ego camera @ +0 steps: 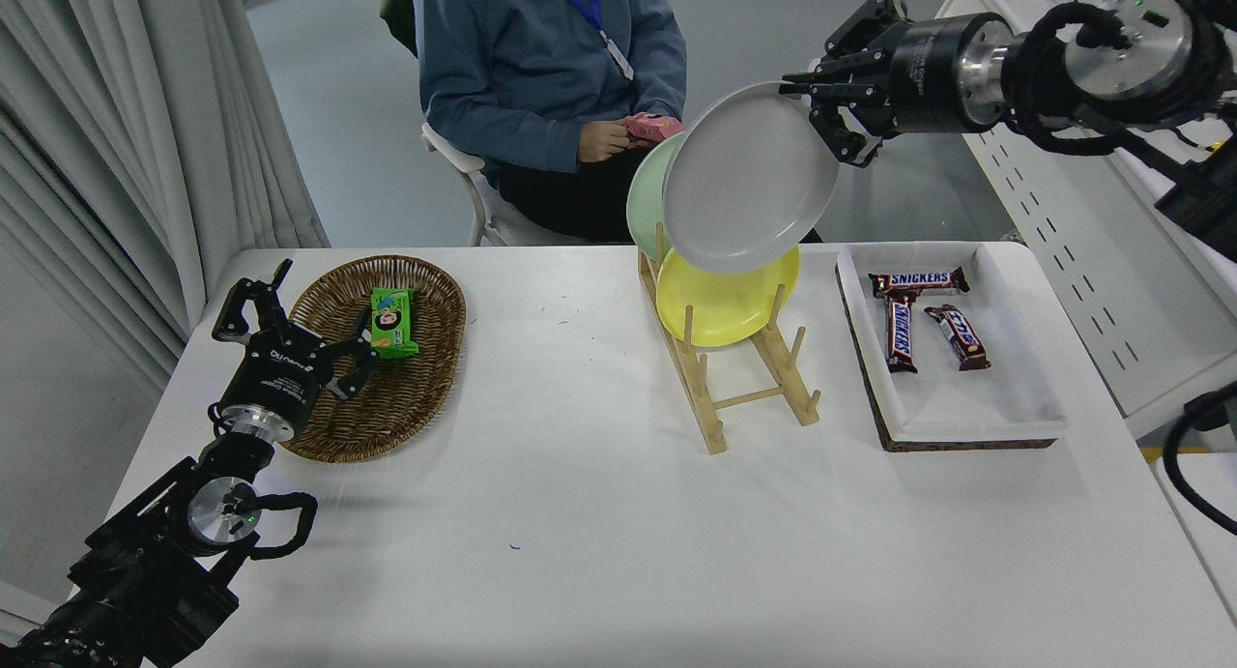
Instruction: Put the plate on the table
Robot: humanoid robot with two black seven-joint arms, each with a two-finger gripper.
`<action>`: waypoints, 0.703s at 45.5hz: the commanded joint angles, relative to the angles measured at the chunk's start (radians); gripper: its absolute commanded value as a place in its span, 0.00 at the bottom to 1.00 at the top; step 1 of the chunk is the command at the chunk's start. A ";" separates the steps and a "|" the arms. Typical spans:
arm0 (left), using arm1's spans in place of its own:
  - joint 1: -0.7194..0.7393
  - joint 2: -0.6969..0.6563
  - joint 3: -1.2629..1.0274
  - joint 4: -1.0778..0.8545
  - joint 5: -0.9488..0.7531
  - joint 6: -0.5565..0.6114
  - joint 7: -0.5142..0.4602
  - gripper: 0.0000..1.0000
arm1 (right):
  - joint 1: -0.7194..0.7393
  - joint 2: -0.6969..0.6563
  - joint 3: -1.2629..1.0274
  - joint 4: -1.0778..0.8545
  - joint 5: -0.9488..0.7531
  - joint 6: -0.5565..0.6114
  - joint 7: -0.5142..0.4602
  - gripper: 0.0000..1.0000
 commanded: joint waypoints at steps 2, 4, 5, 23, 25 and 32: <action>0.000 0.000 0.000 0.001 0.000 0.000 0.000 1.00 | 0.039 0.034 0.004 -0.005 0.108 -0.071 -0.013 0.00; 0.000 0.000 0.000 0.001 0.000 0.000 0.000 1.00 | 0.034 0.044 0.004 -0.001 0.136 -0.086 -0.013 0.00; 0.000 0.000 0.000 -0.001 0.000 0.000 0.000 1.00 | 0.029 0.050 0.004 0.001 0.149 -0.095 -0.013 0.00; 0.000 0.000 0.000 -0.001 0.000 -0.001 0.000 1.00 | -0.133 0.173 0.078 0.067 0.252 -0.287 -0.010 0.00; 0.000 0.000 0.000 -0.001 0.000 -0.001 0.000 1.00 | -0.152 0.188 0.078 0.067 0.249 -0.307 -0.010 0.00; 0.000 0.000 0.000 -0.001 0.000 0.000 0.000 1.00 | -0.202 0.242 0.069 0.062 0.212 -0.401 -0.004 0.00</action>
